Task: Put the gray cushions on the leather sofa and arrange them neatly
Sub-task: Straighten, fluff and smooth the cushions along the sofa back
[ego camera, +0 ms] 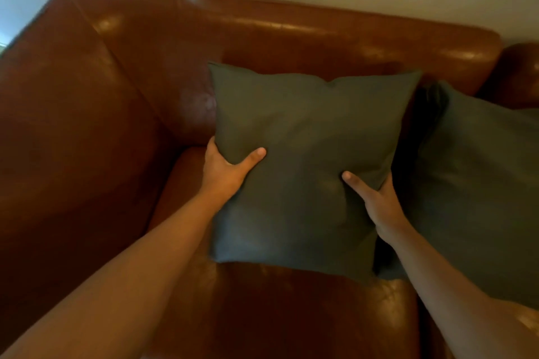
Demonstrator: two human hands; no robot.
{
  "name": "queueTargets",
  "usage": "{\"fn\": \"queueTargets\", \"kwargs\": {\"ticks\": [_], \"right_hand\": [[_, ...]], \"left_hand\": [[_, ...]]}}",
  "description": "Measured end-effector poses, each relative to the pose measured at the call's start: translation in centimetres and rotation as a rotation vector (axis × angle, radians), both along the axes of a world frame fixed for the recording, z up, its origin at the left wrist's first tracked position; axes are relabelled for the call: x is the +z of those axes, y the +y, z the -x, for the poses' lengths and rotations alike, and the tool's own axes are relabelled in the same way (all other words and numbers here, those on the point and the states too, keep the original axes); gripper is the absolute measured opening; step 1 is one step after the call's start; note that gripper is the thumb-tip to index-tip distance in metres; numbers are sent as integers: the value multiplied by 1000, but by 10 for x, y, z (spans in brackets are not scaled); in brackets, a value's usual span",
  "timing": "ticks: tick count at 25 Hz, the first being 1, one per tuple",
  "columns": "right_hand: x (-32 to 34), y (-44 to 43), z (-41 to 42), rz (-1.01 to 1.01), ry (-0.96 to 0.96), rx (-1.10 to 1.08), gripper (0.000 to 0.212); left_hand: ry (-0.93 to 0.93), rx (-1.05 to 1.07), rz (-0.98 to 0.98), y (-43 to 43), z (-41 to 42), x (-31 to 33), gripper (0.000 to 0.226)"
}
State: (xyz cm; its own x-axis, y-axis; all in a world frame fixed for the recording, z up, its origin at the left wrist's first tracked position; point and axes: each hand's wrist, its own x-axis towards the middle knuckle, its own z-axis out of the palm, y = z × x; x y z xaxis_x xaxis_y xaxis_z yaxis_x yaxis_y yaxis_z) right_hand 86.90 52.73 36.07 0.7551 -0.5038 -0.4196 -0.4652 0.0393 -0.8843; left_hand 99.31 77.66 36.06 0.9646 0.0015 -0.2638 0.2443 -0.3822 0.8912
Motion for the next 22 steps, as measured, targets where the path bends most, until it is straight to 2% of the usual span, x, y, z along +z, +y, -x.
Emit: {"fn": "queueTargets", "kwargs": {"ticks": [3,5,7,9,10,12,13,15,16,18,22], "right_hand": [[2,34,-14,-33,-74,48,123],[4,60,-35,-57,-137,80,109],[3,90,-55,-71,-122,128,98],[-4,122,-73,-52,-73,218,97],[-7,135,-79,-17,-42,219,104],[-12,150,-87,254,15,133,121],[-11,155,-84,459,3,97,120],[-3,170,-78,898,-147,137,100],[-2,177,-79,1026,-222,194,91],[-14,186,-87,1169,-271,289,79],[-38,174,-109,1208,-165,273,74]], "left_hand": [[-84,23,35,36,-15,13,103],[-130,25,36,66,-32,19,108],[-176,22,1,100,-50,20,116],[-174,6,-52,133,-67,14,124],[-154,-3,-80,146,-73,11,125],[-203,-34,-226,160,-76,4,120],[-274,-52,-358,157,-72,3,112],[-524,-124,-612,141,-58,7,88],[-630,-189,-666,132,-54,9,80],[-784,-333,-738,117,-52,6,73],[-830,-391,-847,100,-72,-9,67]]}}
